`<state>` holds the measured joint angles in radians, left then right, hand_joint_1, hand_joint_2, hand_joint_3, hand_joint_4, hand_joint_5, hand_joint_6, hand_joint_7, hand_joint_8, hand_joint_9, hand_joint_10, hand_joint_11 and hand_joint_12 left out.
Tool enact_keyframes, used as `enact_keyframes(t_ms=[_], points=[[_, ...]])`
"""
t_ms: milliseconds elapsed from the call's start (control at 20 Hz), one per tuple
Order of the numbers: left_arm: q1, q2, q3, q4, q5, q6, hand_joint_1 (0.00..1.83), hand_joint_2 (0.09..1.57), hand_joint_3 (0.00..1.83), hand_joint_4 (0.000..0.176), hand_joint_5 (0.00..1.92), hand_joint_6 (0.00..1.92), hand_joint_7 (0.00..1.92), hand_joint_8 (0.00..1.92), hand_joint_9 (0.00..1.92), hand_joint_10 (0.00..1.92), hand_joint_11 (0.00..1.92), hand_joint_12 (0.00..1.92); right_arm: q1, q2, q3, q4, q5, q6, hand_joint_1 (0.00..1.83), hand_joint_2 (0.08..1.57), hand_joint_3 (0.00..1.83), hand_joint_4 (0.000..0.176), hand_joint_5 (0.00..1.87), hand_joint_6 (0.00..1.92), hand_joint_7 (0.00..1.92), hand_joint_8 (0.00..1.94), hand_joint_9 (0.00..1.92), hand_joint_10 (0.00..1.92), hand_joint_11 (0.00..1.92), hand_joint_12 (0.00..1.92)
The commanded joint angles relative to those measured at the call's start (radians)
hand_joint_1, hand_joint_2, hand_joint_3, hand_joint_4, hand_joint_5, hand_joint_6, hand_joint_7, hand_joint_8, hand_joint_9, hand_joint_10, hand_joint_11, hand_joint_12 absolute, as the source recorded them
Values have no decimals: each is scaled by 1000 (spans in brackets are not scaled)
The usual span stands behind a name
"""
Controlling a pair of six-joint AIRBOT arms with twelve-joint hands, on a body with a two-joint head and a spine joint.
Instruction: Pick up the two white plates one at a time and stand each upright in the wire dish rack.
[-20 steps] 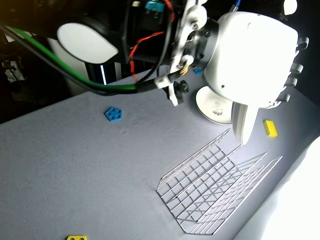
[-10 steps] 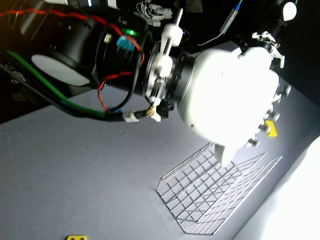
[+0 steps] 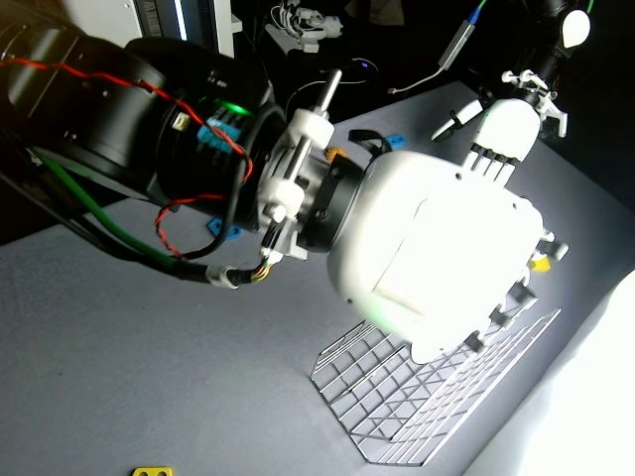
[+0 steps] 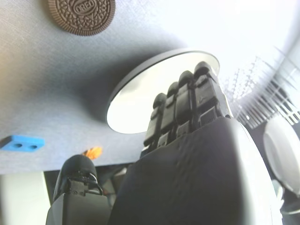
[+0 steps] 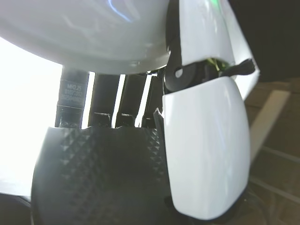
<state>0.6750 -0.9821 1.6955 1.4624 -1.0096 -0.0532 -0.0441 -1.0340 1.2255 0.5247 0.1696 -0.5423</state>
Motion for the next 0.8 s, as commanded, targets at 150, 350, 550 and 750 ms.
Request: enact_keyframes(t_ms=[150,350,550,750], points=[[1,-5,29,-53,-31,0,0,1073,1,0,16,6,0,0,0,0,0,0,16,10,39,23,65,18,1403,1009,0,0,1119,690,1235,503,1208,721,1053,707],[6,-13,46,-53,-32,0,0,1091,9,0,2,0,0,0,0,0,0,0,10,3,70,30,44,23,1402,1010,0,0,1126,702,1243,481,1193,727,1026,713],[10,-15,49,-53,-32,1,0,1080,2,0,0,0,0,0,0,0,0,0,9,-19,111,30,6,35,1400,1020,0,0,1103,735,1208,553,1170,771,1004,745],[19,-17,53,-54,-31,2,0,1073,0,0,0,0,0,0,0,0,0,0,-4,-44,149,30,-5,38,1399,1025,1,0,1087,750,1169,629,1170,776,1019,749]])
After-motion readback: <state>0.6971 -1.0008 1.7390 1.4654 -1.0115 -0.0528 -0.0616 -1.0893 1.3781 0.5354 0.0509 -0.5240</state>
